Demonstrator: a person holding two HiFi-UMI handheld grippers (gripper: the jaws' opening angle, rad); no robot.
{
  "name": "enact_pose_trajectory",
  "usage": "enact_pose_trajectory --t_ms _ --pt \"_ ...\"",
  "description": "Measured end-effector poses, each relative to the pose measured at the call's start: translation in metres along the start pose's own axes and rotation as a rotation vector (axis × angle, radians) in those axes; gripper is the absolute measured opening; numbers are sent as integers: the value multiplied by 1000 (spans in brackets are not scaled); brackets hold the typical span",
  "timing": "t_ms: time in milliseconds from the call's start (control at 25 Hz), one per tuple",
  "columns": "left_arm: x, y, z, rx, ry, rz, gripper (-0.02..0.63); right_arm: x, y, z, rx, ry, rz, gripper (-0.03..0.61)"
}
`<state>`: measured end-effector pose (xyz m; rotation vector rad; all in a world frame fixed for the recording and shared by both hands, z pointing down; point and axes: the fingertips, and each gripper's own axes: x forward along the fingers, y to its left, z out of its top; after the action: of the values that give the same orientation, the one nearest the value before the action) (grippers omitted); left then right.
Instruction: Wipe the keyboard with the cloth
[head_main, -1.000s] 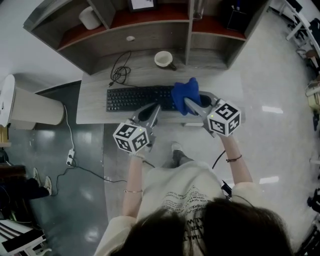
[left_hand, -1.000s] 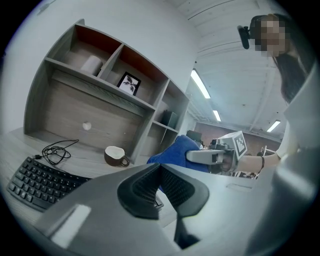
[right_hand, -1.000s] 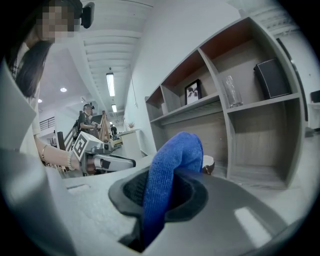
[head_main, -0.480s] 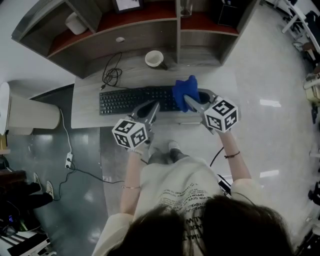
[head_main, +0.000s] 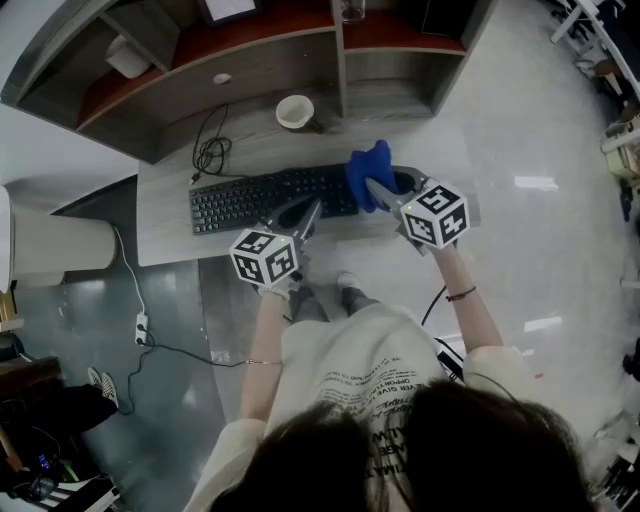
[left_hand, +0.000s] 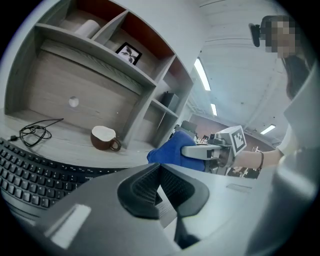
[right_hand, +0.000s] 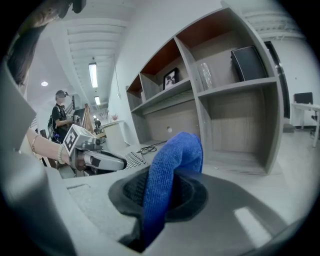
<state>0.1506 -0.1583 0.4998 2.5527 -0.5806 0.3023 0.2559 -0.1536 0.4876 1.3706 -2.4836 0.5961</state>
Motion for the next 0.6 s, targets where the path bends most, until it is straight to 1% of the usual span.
enact_pose_trajectory --t_ms 320,600 --pt "4 15 -19 -38 50 -32 -3 20 -3 -23 33 46 -56 52" --pt "-1 25 -33 -72 81 -57 -3 36 1 -32 61 64 -79 52"
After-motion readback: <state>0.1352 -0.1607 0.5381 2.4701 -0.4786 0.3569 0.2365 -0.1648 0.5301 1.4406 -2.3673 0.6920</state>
